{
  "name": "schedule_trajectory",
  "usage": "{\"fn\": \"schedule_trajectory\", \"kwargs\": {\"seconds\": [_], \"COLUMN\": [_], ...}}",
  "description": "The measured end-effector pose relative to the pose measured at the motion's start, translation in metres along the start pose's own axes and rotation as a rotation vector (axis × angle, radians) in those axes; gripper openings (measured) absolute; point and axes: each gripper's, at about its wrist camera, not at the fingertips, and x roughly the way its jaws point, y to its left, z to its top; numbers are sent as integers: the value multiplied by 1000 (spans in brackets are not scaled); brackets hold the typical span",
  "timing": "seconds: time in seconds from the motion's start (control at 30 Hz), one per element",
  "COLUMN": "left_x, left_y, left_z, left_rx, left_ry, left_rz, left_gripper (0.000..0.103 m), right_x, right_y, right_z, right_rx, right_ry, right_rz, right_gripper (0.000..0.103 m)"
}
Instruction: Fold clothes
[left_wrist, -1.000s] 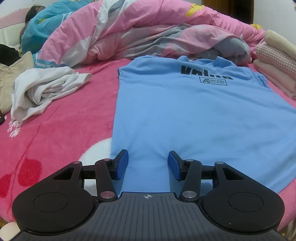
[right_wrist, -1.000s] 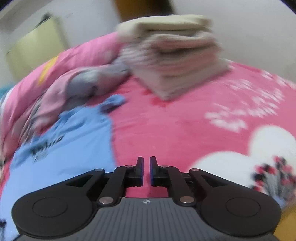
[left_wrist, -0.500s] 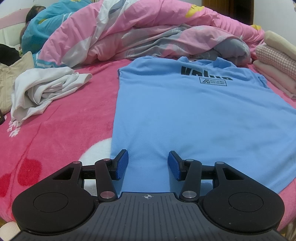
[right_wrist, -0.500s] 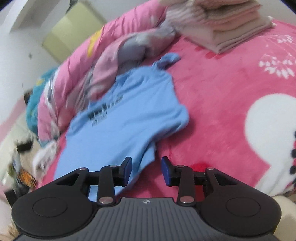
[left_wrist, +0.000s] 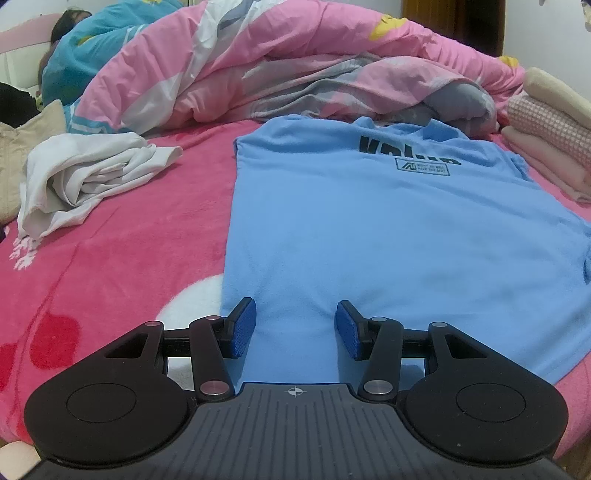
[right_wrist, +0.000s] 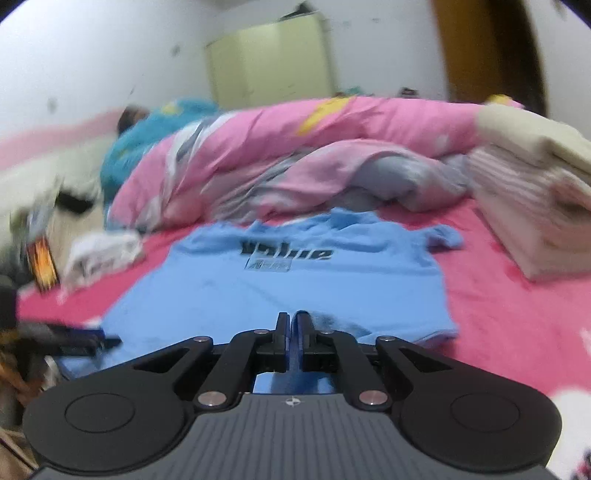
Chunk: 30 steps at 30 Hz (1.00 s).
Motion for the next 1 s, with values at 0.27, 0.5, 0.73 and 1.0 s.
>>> {"fn": "schedule_trajectory", "kwargs": {"seconds": [0.27, 0.5, 0.73, 1.0], "left_x": [1, 1, 2, 1], "left_y": [0, 0, 1, 1], "left_z": [1, 1, 1, 0], "left_rx": [2, 0, 1, 1], "left_ry": [3, -1, -2, -4], "left_rz": [0, 0, -2, 0], "left_gripper": [49, 49, 49, 49], "right_x": [8, -39, -14, 20], "right_y": [-1, -69, -131, -124], "right_z": [-18, -26, -58, -57], "right_rx": [79, 457, 922, 897], "right_ry": [59, -25, -2, 67], "right_rz": [65, 72, 172, 198], "right_gripper": [39, 43, 44, 42]}}
